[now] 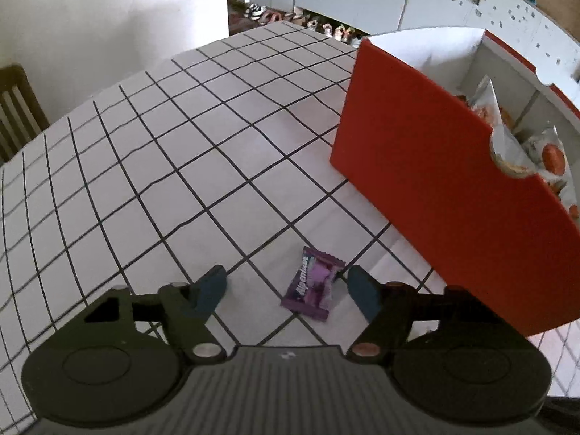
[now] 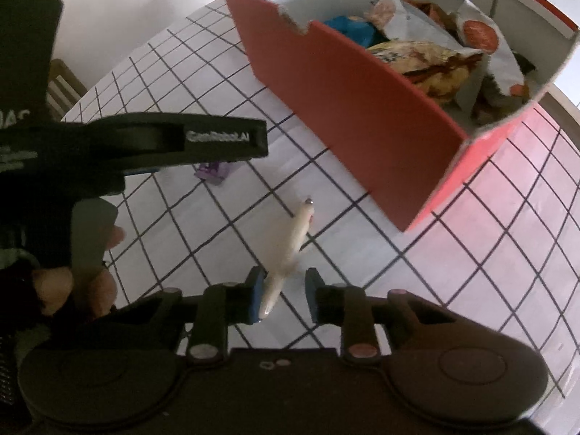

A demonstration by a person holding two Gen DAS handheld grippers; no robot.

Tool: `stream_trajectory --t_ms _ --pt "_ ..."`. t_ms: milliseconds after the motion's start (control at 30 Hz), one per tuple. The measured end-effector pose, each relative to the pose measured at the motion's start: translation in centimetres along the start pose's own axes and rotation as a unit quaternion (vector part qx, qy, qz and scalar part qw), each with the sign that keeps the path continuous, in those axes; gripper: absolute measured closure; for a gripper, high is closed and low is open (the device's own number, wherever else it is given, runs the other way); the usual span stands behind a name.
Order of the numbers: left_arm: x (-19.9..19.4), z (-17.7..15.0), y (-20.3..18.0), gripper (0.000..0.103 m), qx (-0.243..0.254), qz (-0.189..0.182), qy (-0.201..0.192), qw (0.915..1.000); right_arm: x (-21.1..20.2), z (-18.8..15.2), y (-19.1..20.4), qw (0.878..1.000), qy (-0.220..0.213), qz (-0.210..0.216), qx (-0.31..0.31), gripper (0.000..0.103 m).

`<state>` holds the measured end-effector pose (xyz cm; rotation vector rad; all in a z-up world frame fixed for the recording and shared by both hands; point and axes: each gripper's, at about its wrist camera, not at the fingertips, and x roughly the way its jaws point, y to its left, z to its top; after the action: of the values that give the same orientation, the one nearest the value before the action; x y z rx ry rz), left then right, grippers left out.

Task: Organize snacks
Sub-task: 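Grasp the purple candy with the left gripper while the right grasps the breadstick, then carry the purple candy and breadstick over the red box with both grippers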

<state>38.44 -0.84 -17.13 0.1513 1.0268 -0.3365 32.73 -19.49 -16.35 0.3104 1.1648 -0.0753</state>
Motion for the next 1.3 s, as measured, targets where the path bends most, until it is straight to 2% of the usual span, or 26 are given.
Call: stream_trajectory --t_ms 167,233,300,367,567,967,1300 --pt "0.3 -0.2 -0.6 0.031 0.019 0.013 -0.004 0.9997 0.3 0.1 1.0 1.0 -0.01 -0.009 -0.02 0.088" --pt "0.3 -0.3 -0.7 0.036 0.022 0.013 -0.009 0.9996 0.3 0.2 1.0 1.0 -0.015 -0.008 -0.026 0.09" --pt "0.0 -0.3 -0.7 0.052 0.022 0.012 -0.014 0.9996 0.2 0.1 0.9 0.999 -0.017 -0.005 -0.03 0.091" --pt "-0.2 -0.3 -0.6 0.06 0.016 0.015 -0.015 0.9996 0.2 0.2 0.6 0.999 -0.018 0.002 -0.034 0.093" --pt "-0.5 -0.7 -0.5 0.079 0.006 0.021 -0.023 0.9995 -0.1 -0.1 -1.8 0.997 -0.025 0.06 -0.039 0.095" --pt "-1.5 -1.7 0.5 0.08 -0.046 0.015 -0.005 0.9988 -2.5 -1.1 -4.2 0.996 -0.024 0.068 -0.059 0.095" --pt "-4.1 -4.6 -0.1 0.08 -0.083 0.022 0.006 0.9963 -4.9 -2.4 -6.4 0.994 -0.017 0.08 -0.075 0.095"
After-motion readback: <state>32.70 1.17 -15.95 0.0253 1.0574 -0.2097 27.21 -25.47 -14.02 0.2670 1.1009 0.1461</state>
